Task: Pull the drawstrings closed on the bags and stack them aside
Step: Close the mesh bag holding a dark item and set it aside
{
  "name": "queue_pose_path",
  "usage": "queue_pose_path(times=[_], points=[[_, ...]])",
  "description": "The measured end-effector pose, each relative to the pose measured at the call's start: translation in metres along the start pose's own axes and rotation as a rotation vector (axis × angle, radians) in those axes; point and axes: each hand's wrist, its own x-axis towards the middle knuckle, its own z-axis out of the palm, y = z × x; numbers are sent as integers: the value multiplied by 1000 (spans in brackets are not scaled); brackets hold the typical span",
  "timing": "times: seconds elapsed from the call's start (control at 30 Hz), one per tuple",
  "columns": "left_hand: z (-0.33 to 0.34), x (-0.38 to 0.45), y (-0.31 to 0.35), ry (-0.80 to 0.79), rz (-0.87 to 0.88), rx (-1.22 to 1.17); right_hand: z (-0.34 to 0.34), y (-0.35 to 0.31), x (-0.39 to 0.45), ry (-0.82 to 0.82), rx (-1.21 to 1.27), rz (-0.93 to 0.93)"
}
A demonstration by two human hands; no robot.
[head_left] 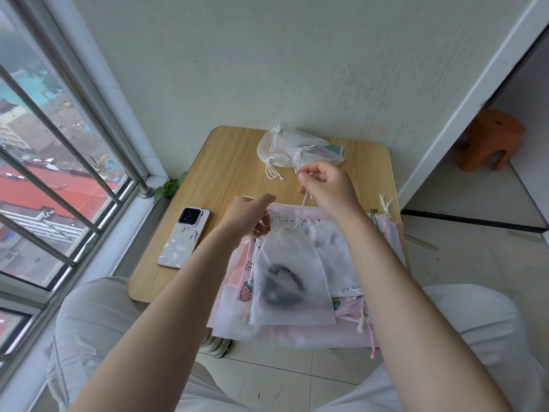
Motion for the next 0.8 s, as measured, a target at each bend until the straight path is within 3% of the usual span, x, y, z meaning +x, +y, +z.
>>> queue_pose_path(times=[0.1, 0.17, 0.4, 0.53, 0.67, 0.8], points=[[-11, -1, -2, -188, -103, 289, -3, 2, 3, 29, -80, 77], [-11, 1, -4, -270, -139, 353, -4, 7, 2, -71, -218, 163], [7, 4, 4, -113, -39, 370, -3, 35, -8, -452, -462, 266], [6, 4, 8, -95, -16, 417, -4, 41, -12, -582, -480, 311], [0, 3, 5, -152, -15, 346, -3, 44, -12, -589, -467, 289], [-3, 6, -3, -175, 42, 43, -3, 44, -12, -538, -431, 258]])
